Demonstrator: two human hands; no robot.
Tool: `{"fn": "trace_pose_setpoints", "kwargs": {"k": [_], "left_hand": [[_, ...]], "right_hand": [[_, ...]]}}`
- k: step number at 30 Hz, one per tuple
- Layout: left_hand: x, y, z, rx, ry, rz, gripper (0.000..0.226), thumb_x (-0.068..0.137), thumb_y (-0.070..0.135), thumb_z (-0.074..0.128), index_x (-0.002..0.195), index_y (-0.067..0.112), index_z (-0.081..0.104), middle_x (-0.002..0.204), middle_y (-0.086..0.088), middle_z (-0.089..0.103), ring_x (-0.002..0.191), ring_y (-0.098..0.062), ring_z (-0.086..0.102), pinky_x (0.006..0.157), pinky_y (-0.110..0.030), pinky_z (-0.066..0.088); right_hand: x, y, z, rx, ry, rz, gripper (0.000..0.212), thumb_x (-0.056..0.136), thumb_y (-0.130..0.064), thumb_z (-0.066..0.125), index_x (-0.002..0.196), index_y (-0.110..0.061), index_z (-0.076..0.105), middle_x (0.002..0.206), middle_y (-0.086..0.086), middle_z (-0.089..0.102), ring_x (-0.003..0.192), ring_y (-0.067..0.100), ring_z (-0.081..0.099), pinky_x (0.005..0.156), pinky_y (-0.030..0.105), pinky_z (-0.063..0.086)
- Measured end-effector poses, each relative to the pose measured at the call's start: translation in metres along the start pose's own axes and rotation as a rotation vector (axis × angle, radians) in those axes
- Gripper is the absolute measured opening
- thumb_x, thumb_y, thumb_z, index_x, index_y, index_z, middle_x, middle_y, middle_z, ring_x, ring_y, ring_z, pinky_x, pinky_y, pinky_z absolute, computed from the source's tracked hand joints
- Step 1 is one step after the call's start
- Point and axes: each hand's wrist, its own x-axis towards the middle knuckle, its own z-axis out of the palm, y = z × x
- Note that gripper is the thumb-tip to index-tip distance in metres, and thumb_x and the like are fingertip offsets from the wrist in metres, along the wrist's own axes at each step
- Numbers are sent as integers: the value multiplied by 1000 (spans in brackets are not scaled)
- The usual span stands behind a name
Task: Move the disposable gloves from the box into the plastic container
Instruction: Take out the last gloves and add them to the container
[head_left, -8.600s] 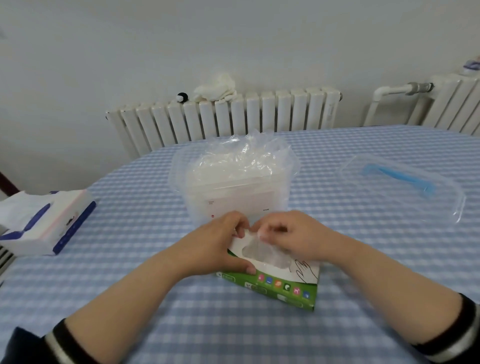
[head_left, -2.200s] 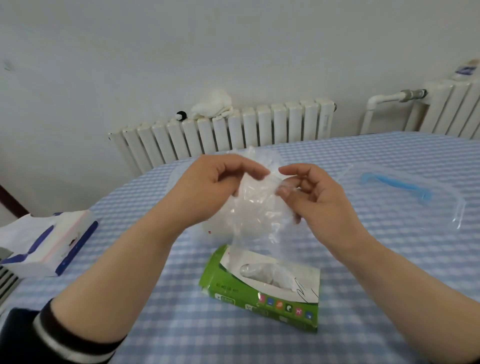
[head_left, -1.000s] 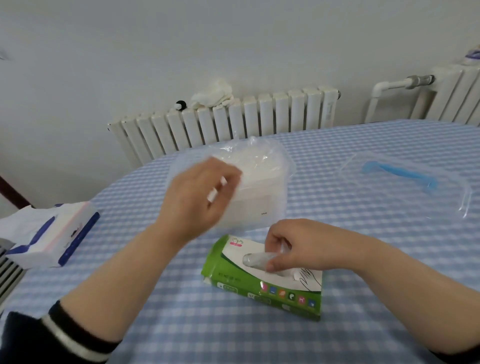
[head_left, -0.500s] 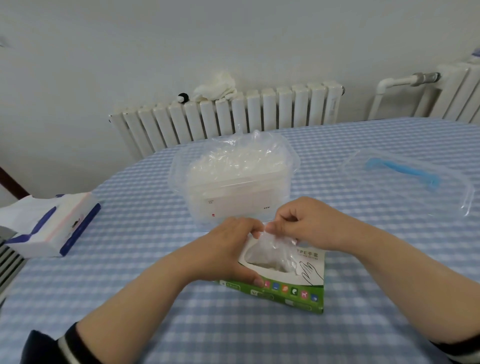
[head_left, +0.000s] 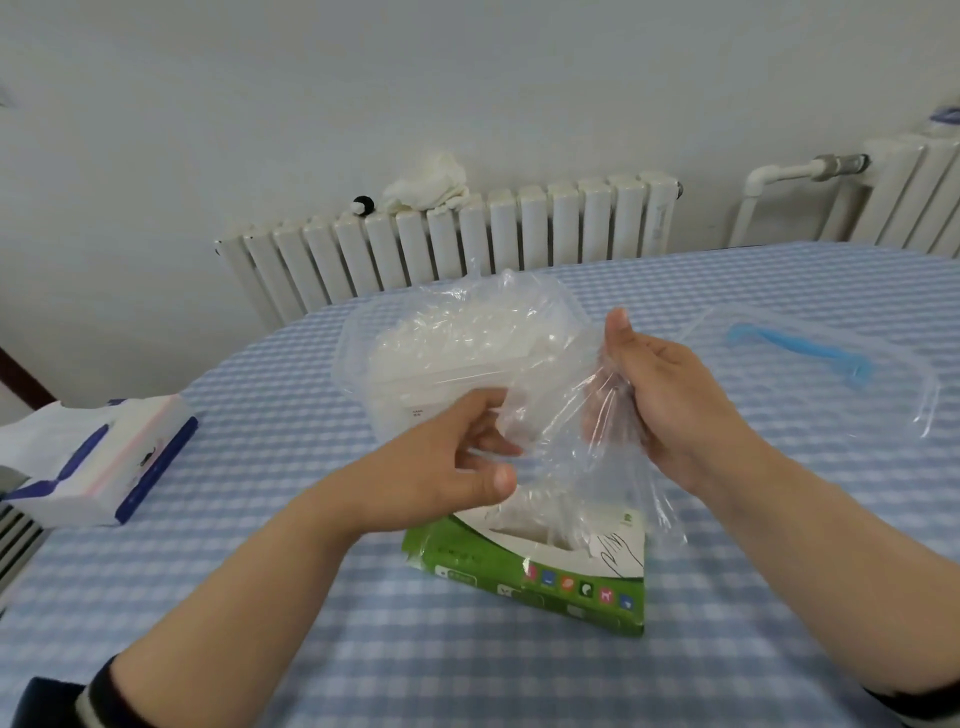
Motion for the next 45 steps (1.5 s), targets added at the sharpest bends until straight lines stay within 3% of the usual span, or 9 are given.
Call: {"fn": "trace_pose_setpoints", "kwargs": {"k": [4, 10, 17, 23, 29, 33, 38, 40, 45], "left_hand": [[7, 26, 3, -97, 189, 60, 91, 59, 87, 59, 132, 36, 43, 119, 21, 65, 111, 2, 61, 97, -25, 51], [45, 43, -2, -26, 441, 76, 27, 91, 19, 67, 111, 30, 52, 67, 9, 63, 69, -6, 66, 74, -29, 52], [76, 46, -51, 42, 628, 5, 23, 92, 10, 52, 103, 30, 49, 71, 5, 62, 64, -15, 48, 56, -21, 42], [88, 15, -92, 160, 857, -205, 31, 92, 14, 46, 122, 20, 42, 82, -5, 57, 64, -15, 49, 60, -30, 38], [88, -4, -91, 481, 757, -489, 51, 95, 11, 42, 141, 4, 21, 72, -4, 48, 58, -19, 47, 50, -31, 31], [90, -9, -89, 828, 627, -573, 53, 93, 13, 45, 141, 2, 26, 127, -17, 44, 108, -34, 49, 78, -39, 40], [78, 0, -92, 1178, 466, -488, 15, 95, 30, 54, 104, 23, 64, 115, -5, 52, 113, -30, 42, 93, -41, 32], [69, 8, -90, 1188, 392, -479, 38, 100, 48, 42, 84, 23, 66, 90, 1, 60, 103, -26, 49, 94, -43, 32], [34, 21, -36, 747, 693, 225, 56, 96, 56, 28, 102, 20, 70, 92, 5, 64, 83, -10, 53, 75, -26, 38]], "right_hand": [[1, 3, 1, -25, -9, -13, 52, 96, -46, 47, 59, -14, 64, 53, 4, 60, 45, 16, 58, 49, 29, 49], [2, 6, -3, -191, -58, 4, 73, 71, -77, 46, 67, -5, 58, 62, 17, 61, 60, 31, 54, 61, 34, 47], [12, 4, -13, 52, 79, 130, 18, 86, -11, 69, 98, -11, 56, 57, 3, 60, 43, 13, 52, 42, 25, 49], [21, 5, -22, 168, 205, 119, 22, 91, -11, 64, 110, -14, 53, 61, 0, 60, 44, 11, 51, 43, 24, 49], [14, 6, -14, -117, 54, 52, 8, 93, -16, 63, 100, -15, 59, 64, -2, 65, 50, 12, 55, 50, 26, 49], [9, 8, -9, -373, -127, 23, 10, 92, -22, 64, 95, -13, 61, 66, -2, 68, 51, 10, 56, 54, 27, 52], [4, 13, -5, -850, -391, 23, 65, 63, -74, 47, 106, -27, 60, 97, -14, 63, 87, 2, 60, 73, 20, 50], [0, 13, -3, -949, -555, 83, 79, 63, -77, 38, 125, -30, 53, 112, -19, 56, 104, 1, 54, 86, 18, 44], [0, 30, -1, -1088, -534, 35, 24, 82, -51, 68, 97, -32, 68, 92, -16, 65, 86, 1, 61, 79, 24, 51]]}}
